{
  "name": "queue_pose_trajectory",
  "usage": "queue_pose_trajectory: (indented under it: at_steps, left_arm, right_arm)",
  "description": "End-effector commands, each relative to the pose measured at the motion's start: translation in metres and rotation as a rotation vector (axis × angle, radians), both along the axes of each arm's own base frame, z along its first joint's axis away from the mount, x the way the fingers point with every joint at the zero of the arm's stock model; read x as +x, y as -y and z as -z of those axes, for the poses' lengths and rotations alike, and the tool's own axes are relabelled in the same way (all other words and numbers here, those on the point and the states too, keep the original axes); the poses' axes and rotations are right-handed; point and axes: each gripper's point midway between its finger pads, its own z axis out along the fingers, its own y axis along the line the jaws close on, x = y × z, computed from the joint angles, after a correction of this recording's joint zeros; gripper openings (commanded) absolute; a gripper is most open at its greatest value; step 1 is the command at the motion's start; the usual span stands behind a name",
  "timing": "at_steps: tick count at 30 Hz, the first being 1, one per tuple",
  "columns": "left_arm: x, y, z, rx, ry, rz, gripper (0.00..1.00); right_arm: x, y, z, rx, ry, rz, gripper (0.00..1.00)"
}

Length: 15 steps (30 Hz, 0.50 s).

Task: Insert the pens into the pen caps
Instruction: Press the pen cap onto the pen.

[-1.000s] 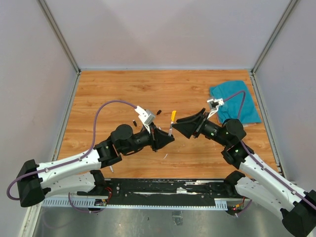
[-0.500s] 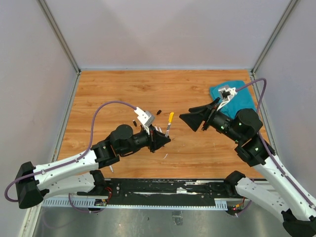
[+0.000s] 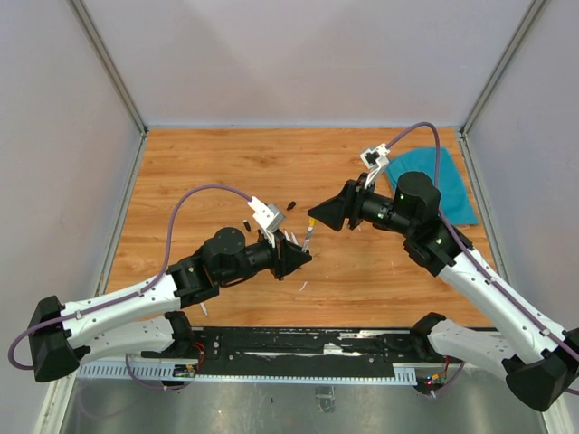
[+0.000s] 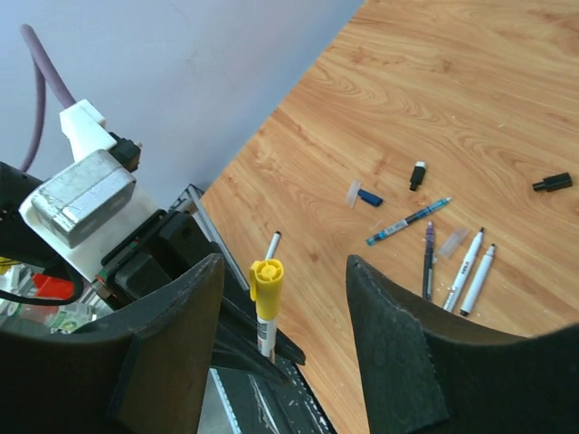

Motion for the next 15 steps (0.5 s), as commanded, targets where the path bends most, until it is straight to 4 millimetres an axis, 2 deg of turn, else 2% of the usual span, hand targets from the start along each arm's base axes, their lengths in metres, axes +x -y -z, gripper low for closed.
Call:
queue_pose_trajectory:
  at_steps: [1,4,10,15]
  left_arm:
    - [-0.001,0.005,-0.017,-0.028,0.026,0.013,0.00]
    - [-0.002,0.005,-0.016,-0.028,0.022,0.016,0.00]
    - [-0.002,0.005,-0.017,-0.032,0.024,0.016,0.01]
    - [-0.001,0.005,-0.024,-0.053,0.029,0.008,0.00]
  right_arm:
    - [-0.002,-0.008,-0.019,0.083,0.029,-0.053,0.53]
    - [-0.002,-0.012,-0.018,0.098,0.024,-0.067,0.43]
    - [-0.004,-0.018,-0.010,0.093,0.014,-0.091,0.29]
    - [-0.009,-0.020,0.001,0.071,0.010,-0.105,0.10]
